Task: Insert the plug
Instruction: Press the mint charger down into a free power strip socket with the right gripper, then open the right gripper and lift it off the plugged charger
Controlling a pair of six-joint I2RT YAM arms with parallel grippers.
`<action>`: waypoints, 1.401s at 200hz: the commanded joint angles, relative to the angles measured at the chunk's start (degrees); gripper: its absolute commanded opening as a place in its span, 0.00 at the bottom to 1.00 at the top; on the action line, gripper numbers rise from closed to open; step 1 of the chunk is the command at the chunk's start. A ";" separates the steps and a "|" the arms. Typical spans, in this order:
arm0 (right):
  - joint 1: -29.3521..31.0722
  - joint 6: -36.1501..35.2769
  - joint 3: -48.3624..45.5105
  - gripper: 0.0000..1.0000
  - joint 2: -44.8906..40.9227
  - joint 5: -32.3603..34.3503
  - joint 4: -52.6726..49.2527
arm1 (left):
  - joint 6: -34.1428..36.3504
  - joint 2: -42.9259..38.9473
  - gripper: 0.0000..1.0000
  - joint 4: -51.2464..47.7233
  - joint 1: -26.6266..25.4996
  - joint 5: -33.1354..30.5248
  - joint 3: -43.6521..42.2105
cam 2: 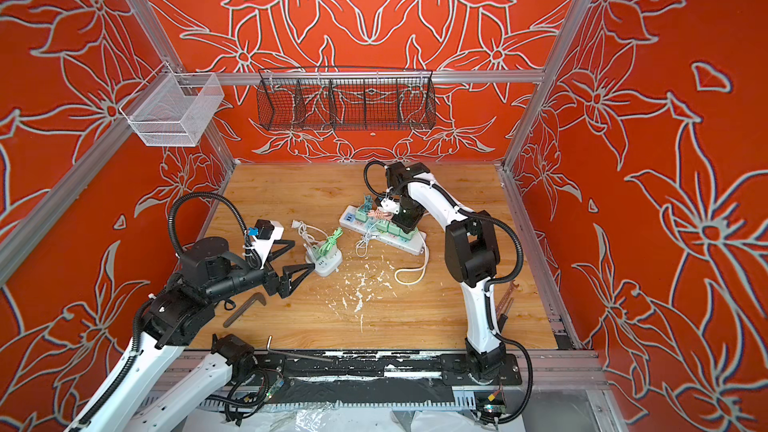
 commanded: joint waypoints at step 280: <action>-1.26 -0.09 15.02 0.38 5.40 -5.58 -4.10 | 0.21 1.31 0.97 1.14 0.51 -0.66 -0.99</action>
